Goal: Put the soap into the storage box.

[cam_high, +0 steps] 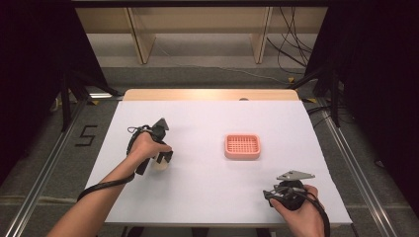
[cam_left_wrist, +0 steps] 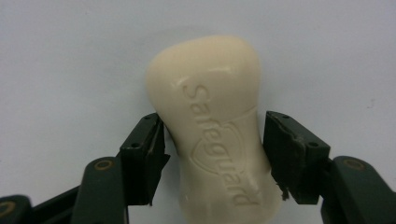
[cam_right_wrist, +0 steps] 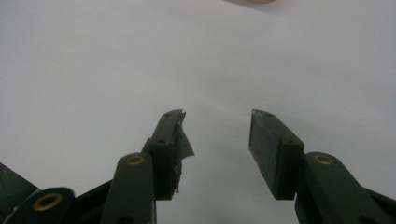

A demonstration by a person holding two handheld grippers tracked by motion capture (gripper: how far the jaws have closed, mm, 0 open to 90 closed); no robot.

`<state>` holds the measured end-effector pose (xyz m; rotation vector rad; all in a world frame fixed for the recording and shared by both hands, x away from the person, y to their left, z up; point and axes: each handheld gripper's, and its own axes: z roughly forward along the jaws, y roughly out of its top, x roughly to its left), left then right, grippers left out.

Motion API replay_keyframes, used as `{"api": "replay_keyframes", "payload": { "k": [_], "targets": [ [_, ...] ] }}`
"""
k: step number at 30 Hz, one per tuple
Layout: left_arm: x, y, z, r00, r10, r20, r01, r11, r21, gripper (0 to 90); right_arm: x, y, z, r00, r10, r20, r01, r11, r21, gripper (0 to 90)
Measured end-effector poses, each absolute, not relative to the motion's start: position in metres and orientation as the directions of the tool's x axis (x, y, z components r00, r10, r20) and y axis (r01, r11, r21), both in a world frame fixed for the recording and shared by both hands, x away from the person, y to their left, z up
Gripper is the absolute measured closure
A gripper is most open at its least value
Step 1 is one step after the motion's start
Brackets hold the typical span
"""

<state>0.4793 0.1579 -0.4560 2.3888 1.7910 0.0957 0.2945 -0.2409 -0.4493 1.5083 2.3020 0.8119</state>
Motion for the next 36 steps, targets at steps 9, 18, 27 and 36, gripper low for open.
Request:
{"api": "replay_keyframes", "payload": {
  "k": [9, 18, 27, 36],
  "targets": [
    [0.478, 0.156, -0.459, 0.334, 0.942, -0.016, 0.932, -0.328, 0.151, 44.7, 0.295, -0.241, -0.45, -0.42, 0.904, 0.077, 0.753, 0.3, 0.585, 55.2],
    [0.478, 0.156, -0.458, 0.378, 0.926, -0.005, 0.917, -0.374, 0.135, 49.0, 0.295, -0.242, -0.451, -0.425, 0.902, 0.078, 0.753, 0.304, 0.584, 55.2],
    [0.474, 0.157, -0.458, 0.431, 0.902, -0.012, 0.893, -0.425, 0.148, 49.3, 0.295, -0.242, -0.451, -0.422, 0.903, 0.083, 0.756, 0.3, 0.582, 55.1],
    [0.466, 0.161, -0.456, 0.517, 0.856, 0.018, 0.833, -0.507, 0.221, 49.4, 0.295, -0.242, -0.451, -0.424, 0.902, 0.078, 0.752, 0.302, 0.586, 55.1]
  ]
}}
